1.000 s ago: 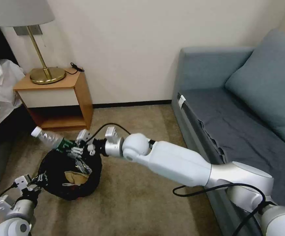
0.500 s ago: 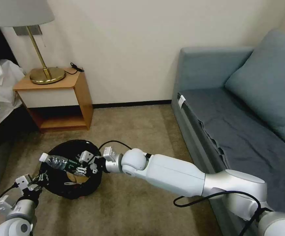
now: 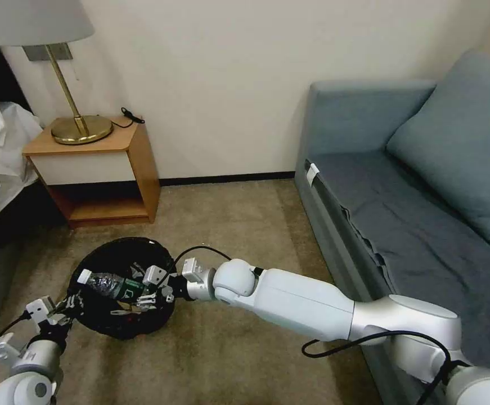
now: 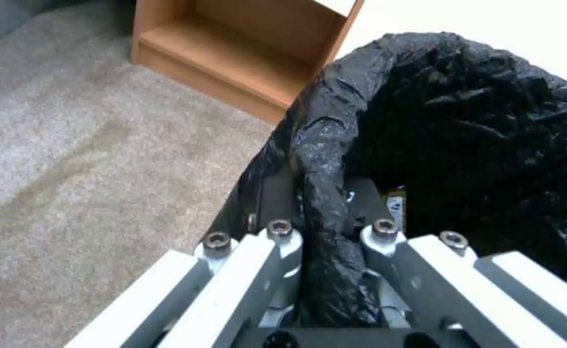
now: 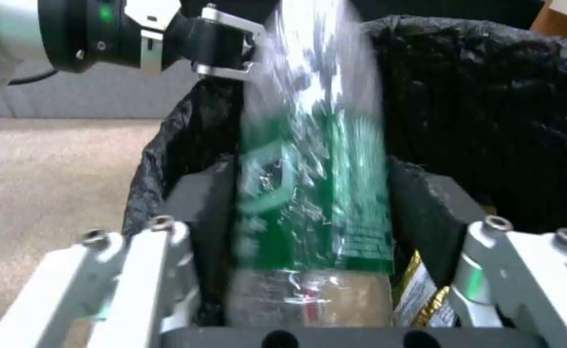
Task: Pick up the trash bin, then pick up the garbage on the floor and place it into the trash bin.
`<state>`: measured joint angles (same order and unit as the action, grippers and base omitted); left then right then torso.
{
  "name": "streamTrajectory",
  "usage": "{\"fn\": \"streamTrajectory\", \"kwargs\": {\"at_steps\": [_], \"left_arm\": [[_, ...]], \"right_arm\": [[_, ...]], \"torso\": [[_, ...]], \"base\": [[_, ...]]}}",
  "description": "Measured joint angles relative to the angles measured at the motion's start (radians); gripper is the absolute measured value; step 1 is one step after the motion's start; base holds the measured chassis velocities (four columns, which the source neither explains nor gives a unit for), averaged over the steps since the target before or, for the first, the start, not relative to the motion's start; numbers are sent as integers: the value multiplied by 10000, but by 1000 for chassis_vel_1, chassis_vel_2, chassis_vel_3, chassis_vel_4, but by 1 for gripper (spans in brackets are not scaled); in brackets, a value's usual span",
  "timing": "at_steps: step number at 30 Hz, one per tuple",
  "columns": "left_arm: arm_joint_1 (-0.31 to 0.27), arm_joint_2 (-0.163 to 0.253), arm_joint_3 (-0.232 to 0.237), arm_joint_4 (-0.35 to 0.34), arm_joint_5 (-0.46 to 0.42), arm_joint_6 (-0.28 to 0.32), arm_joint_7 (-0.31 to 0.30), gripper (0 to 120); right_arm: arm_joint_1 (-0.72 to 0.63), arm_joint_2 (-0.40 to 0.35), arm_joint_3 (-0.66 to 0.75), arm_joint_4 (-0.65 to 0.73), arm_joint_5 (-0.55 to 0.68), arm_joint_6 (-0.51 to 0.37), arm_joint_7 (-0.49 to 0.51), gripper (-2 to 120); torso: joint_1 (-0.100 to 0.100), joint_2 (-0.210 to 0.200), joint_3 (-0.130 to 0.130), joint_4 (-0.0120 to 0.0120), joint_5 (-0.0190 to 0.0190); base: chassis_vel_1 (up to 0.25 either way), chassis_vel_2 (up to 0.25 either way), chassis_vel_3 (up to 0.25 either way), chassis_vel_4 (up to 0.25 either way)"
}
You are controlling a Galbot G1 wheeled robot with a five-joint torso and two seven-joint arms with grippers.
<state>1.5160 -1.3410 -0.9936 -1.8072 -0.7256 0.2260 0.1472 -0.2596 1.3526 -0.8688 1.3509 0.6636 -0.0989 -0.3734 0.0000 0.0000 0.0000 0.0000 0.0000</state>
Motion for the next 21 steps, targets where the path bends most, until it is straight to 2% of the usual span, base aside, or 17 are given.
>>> {"fn": "streamTrajectory", "kwargs": {"at_steps": [8, 10, 16, 19, 21], "left_arm": [[23, 54, 0, 4, -79, 16, -25, 5], [24, 66, 0, 17, -105, 27, -43, 5], [21, 104, 44, 80, -401, 235, -283, 5], [-53, 12, 155, 189, -592, 507, -801, 5], [-79, -32, 178, 225, -616, 568, -921, 5]], "right_arm": [[1, -13, 104, -57, -86, 39, -59, 95], [3, -19, 192, -54, -100, 61, -65, 98], [162, -277, 763, 280, -78, 83, -64, 100], [249, -713, 1255, 775, 52, 84, 201, 100], [218, -876, 1399, 952, 100, 81, 379, 100]], "torso": [[0, 0, 0, 0, 0], [0, 0, 0, 0, 0], [0, 0, 0, 1, 1], [0, 0, 1, 0, 1], [0, 0, 0, 1, 1]], "base": [[0, 0, 0, 0], [0, 0, 0, 0], [0, 0, 0, 0], [0, 0, 0, 0], [0, 0, 0, 0]]}}
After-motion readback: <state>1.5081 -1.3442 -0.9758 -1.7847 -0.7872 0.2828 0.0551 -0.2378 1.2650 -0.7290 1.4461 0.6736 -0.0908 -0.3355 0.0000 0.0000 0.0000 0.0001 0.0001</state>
